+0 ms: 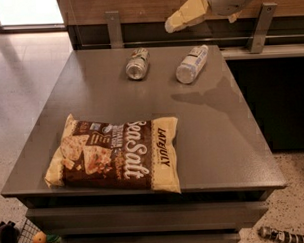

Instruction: Place 7up can upright

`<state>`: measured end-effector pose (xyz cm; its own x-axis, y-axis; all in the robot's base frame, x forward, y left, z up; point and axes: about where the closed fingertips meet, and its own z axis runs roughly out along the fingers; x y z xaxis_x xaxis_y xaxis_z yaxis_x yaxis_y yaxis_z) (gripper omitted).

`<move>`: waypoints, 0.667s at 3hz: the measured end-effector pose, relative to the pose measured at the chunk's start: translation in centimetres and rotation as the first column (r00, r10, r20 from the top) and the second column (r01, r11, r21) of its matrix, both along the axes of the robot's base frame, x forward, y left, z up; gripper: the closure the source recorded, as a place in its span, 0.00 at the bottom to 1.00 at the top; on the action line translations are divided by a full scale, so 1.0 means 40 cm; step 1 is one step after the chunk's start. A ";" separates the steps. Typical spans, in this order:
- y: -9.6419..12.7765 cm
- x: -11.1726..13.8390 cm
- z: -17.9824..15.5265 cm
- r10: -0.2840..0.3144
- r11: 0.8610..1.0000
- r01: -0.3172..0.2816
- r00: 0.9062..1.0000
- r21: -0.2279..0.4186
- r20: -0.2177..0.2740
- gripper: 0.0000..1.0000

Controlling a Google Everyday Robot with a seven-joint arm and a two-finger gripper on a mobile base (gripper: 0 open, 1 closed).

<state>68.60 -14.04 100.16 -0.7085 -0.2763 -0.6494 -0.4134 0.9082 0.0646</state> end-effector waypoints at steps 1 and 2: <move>0.069 0.062 -0.042 -0.059 0.997 0.055 0.996 -0.060 -0.071 0.00; 0.148 0.114 -0.090 -0.085 0.992 0.072 0.988 -0.102 -0.129 0.00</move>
Offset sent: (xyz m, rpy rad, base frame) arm 0.0775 0.0996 -0.0548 -0.1432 0.2129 -0.1085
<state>73.18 -8.13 96.56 -0.8088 -0.2732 -0.5208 -0.3340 0.9423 0.0244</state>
